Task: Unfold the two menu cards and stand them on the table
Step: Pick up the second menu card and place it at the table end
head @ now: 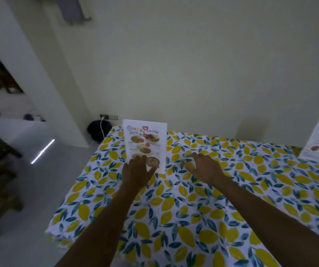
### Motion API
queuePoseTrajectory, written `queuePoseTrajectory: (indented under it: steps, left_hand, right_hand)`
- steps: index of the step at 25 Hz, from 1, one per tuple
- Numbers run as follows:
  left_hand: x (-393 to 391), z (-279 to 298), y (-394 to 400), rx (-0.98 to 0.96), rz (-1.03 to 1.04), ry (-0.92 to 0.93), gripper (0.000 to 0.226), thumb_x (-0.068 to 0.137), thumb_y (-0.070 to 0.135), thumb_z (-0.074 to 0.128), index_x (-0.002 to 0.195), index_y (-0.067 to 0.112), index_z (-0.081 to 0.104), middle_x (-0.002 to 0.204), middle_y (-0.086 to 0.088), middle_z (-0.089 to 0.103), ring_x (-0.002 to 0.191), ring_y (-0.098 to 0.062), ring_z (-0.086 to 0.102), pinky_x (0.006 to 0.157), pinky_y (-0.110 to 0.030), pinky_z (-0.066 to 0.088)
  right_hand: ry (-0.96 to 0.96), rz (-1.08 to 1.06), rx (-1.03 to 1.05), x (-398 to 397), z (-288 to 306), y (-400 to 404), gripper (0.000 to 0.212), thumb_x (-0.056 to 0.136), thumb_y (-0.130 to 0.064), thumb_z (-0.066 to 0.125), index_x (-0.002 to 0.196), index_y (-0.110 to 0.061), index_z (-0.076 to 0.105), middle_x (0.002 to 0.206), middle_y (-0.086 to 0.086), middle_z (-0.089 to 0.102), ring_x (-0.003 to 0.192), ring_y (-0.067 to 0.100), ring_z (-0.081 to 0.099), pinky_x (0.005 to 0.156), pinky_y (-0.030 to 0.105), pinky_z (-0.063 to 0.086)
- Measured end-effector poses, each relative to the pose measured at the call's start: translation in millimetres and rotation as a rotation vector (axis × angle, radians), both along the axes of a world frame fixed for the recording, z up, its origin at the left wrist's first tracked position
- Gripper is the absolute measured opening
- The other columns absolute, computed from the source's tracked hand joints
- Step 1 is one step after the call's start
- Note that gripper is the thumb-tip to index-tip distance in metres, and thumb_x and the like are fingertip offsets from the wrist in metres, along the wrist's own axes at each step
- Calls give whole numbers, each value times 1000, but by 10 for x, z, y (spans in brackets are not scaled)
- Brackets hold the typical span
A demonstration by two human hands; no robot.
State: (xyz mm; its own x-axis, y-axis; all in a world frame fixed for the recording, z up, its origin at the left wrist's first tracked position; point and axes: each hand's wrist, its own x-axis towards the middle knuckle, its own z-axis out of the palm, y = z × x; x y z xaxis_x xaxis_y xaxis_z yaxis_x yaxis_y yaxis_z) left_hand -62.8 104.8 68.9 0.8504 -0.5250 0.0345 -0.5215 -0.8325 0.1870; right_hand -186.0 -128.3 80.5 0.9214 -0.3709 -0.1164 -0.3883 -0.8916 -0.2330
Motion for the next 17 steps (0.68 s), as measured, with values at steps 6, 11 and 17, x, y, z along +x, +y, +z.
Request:
queuePoseTrajectory:
  steps: [6, 11, 17]
  left_hand:
    - [840, -240, 361, 7, 88, 55, 64, 88, 66, 49, 128, 17, 54, 121, -8, 62, 107, -30, 63, 88, -45, 54]
    - [1600, -498, 302, -30, 211, 203, 65, 87, 61, 57, 133, 15, 51, 126, -10, 63, 111, -32, 63, 88, -43, 54]
    - [2077, -705, 177, -289, 170, 498, 52, 84, 32, 75, 128, 11, 58, 123, -9, 69, 107, -28, 66, 86, -36, 53]
  right_hand:
    - [13, -2, 35, 741, -378, 150, 63, 90, -58, 46, 138, -17, 38, 123, 13, 59, 111, 34, 56, 82, 44, 54]
    - [-18, -115, 218, 1267, -761, 192, 55, 92, -42, 55, 136, -12, 40, 118, 17, 60, 107, 36, 58, 80, 42, 52]
    - [-203, -243, 431, 1514, -1059, 282, 24, 90, -21, 63, 74, -11, 48, 62, 7, 56, 56, 20, 52, 56, 33, 40]
